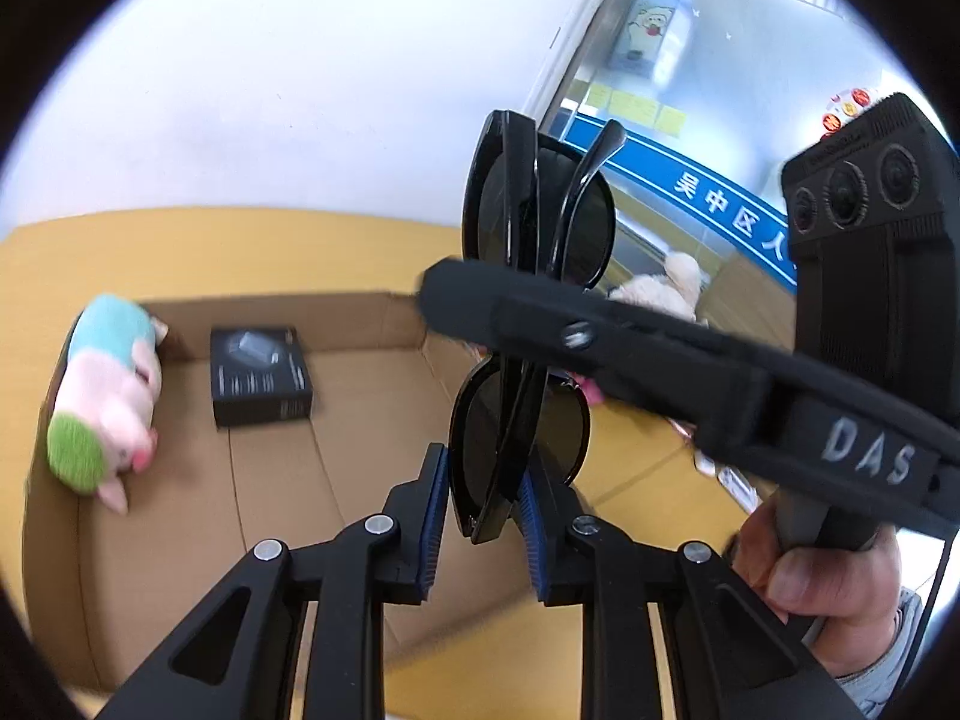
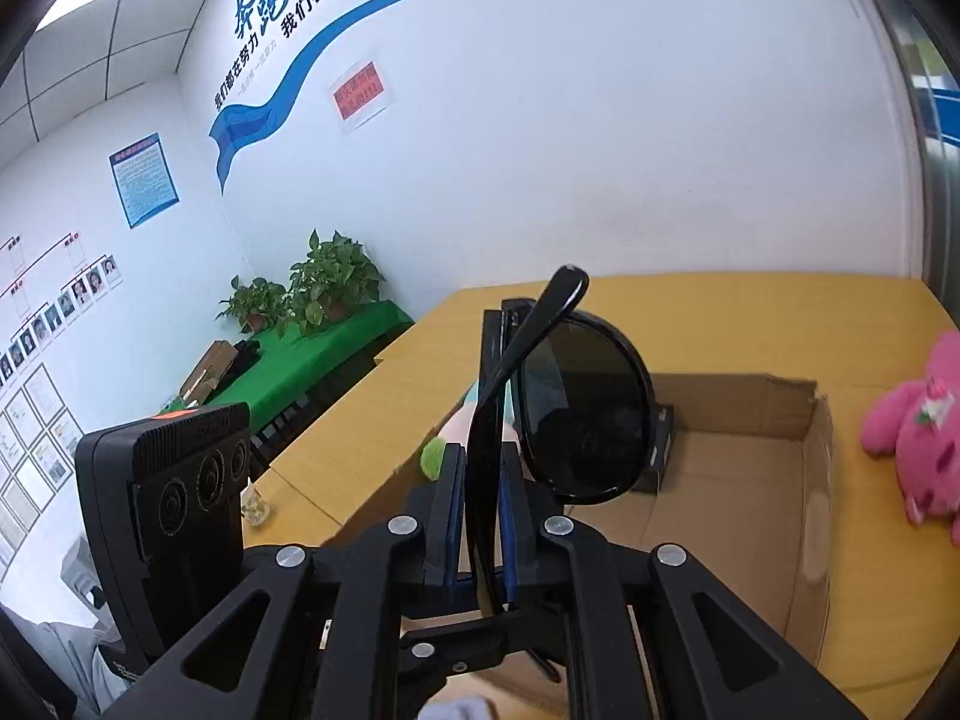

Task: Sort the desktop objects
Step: 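Carry the sunglasses into the cardboard box beside the charger box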

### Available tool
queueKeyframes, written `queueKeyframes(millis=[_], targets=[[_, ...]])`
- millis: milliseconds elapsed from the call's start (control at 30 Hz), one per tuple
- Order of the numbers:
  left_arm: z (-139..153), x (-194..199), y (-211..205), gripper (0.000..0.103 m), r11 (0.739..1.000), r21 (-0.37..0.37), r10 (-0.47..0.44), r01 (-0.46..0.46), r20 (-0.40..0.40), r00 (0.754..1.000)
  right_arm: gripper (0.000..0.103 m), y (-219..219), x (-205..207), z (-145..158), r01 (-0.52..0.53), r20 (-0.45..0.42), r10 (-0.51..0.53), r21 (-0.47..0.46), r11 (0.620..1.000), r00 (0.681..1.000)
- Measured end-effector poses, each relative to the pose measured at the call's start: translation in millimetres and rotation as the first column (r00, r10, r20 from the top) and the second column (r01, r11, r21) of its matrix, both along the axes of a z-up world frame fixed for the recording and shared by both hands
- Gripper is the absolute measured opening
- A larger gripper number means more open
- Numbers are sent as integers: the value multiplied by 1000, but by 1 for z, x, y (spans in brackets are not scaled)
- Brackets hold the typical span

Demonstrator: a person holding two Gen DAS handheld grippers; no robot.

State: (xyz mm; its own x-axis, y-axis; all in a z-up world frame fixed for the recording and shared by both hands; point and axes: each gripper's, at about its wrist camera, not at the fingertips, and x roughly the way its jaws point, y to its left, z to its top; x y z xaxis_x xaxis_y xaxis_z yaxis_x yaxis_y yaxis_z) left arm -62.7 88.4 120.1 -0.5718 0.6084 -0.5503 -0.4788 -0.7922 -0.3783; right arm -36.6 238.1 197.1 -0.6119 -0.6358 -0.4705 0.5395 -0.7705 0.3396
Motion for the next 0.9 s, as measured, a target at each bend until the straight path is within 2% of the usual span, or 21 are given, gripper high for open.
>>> queueKeyframes(millis=[200, 400, 633, 767, 900], targets=[[-1, -60, 10, 22, 1000, -11, 9, -8, 73, 997, 9, 1, -85, -10, 2, 105, -4, 20, 1000, 994], [-38, -116, 27, 22, 1000, -6, 24, -23, 209, 978, 9, 11, -156, -45, 17, 232, -21, 21, 1000, 972], [-107, -173, 36, 22, 998, 5, 55, -62, 415, 908, 9, 26, -223, -122, 22, 407, -34, 35, 999, 913], [-140, -194, 39, 22, 997, -13, 77, -81, 499, 863, 9, 31, -248, -164, 23, 492, -32, 23, 999, 870], [-164, -207, 39, 21, 995, -13, 87, -97, 570, 817, 9, 35, -266, -194, 26, 556, -34, 22, 999, 830]])
